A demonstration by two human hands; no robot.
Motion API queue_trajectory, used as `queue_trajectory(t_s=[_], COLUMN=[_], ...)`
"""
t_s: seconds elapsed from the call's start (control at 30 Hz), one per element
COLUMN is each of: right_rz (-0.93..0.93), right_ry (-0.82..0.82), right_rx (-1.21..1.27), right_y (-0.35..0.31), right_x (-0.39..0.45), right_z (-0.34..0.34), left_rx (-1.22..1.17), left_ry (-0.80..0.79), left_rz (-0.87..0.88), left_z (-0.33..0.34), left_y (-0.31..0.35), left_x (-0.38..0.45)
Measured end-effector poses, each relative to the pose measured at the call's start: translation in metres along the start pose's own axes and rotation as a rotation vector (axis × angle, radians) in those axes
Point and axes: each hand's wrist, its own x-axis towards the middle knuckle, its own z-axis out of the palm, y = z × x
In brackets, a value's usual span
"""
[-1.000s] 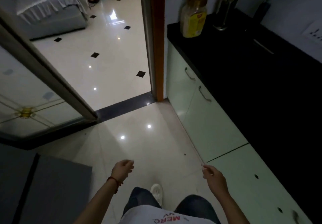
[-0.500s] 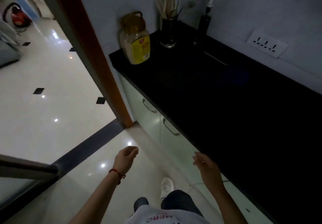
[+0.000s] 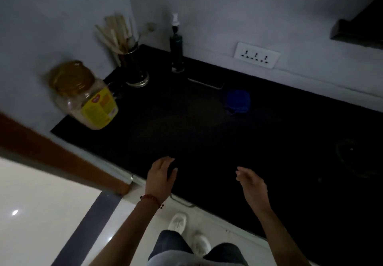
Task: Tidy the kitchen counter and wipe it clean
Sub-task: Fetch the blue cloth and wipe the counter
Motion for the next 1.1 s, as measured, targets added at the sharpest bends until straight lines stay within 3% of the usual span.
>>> queue_trajectory(t_s=[0.27, 0.5, 0.7, 0.87, 1.1], right_rz=[0.186, 0.158, 0.171, 0.198, 0.242], right_ry=[0.244, 0.407, 0.415, 0.365, 0.494], right_rx=[-0.067, 0.006, 0.061, 0.028, 0.182], right_y=[-0.054, -0.095, -0.112, -0.115, -0.085], right_x=[0.086, 0.182, 0.237, 0.247, 0.188], right_z=[0.014, 0.017, 0.021, 0.021, 0.018], left_rx=[0.427, 0.461, 0.465, 0.46, 0.437], left_ry=[-0.245, -0.271, -0.293, -0.311, -0.284], left_rz=[0.159, 0.199, 0.218, 0.215, 0.246], left_z=[0.013, 0.02, 0.016, 0.015, 0.017], left_y=[-0.023, -0.041, -0.043, -0.043, -0.043], left_x=[0.078, 0.082, 0.085, 0.085, 0.086])
